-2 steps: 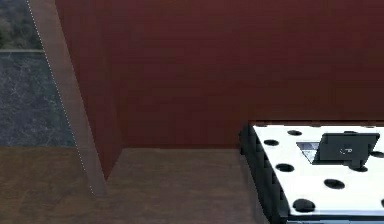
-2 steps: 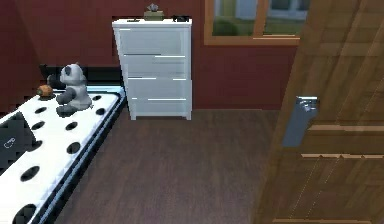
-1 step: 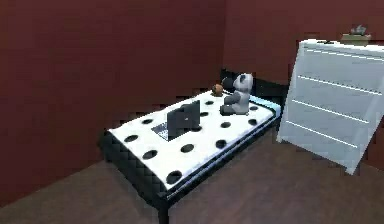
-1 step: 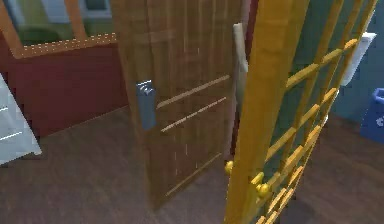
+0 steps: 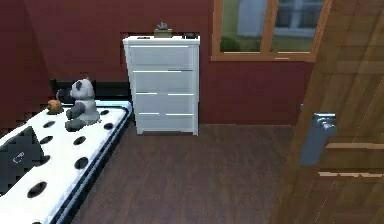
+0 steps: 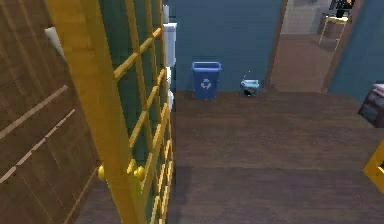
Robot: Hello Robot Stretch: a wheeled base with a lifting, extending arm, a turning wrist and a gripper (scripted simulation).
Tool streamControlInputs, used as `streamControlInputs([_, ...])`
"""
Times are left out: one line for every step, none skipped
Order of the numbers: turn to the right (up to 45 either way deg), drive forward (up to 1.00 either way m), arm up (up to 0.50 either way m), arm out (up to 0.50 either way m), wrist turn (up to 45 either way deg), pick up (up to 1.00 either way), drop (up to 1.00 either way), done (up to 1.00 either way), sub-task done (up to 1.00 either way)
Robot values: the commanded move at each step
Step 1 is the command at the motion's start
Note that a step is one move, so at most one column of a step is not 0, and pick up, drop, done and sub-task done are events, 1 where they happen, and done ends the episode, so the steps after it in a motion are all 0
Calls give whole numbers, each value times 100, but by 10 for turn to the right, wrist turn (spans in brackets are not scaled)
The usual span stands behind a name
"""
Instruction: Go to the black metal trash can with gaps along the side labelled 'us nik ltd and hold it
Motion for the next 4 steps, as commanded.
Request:
streamControlInputs([180, 0, 0, 0, 0, 0, 0, 0, 0])
streamControlInputs([0, 15, 0, 0, 0, 0, 0, 0, 0])
streamControlInputs([450, 0, 0, 0, 0, 0, 0, 0, 0])
streamControlInputs([450, 0, 0, 0, 0, 0, 0, 0, 0])
